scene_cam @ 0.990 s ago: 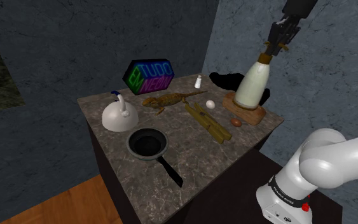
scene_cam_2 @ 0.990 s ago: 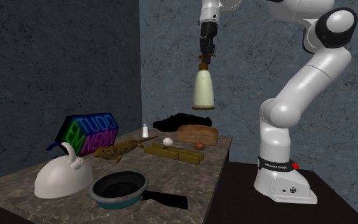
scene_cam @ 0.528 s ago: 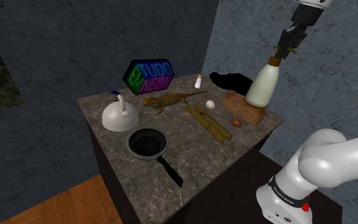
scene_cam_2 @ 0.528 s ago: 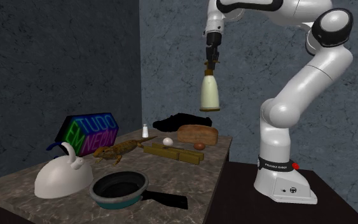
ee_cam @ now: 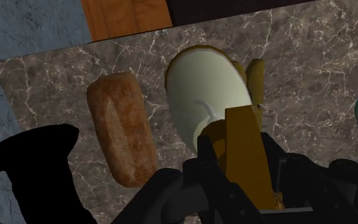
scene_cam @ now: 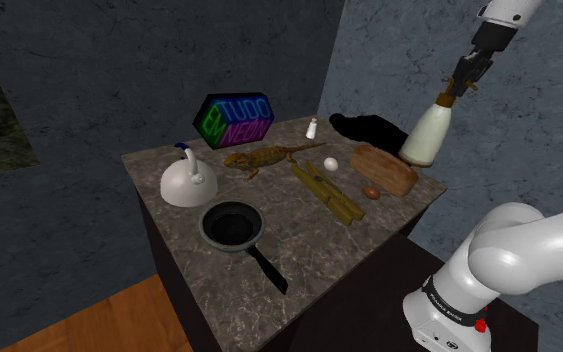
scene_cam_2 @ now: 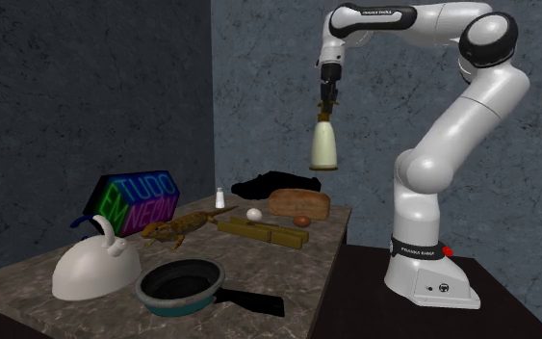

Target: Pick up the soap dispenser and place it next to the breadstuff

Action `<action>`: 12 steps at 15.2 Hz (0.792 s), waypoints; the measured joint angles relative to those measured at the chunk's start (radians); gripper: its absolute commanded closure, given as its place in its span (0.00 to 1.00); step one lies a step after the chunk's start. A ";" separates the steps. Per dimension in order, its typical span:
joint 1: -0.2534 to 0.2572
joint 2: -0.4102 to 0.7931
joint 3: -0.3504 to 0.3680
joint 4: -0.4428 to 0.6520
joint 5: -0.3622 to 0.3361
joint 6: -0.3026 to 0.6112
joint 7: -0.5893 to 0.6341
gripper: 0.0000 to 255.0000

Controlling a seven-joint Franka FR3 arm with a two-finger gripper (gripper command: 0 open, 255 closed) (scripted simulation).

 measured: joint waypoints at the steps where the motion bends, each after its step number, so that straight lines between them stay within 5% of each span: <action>1: 0.001 0.015 -0.023 0.014 -0.006 0.006 -0.022 1.00; 12: 0.049 0.237 -0.361 0.192 -0.012 0.101 -0.325 1.00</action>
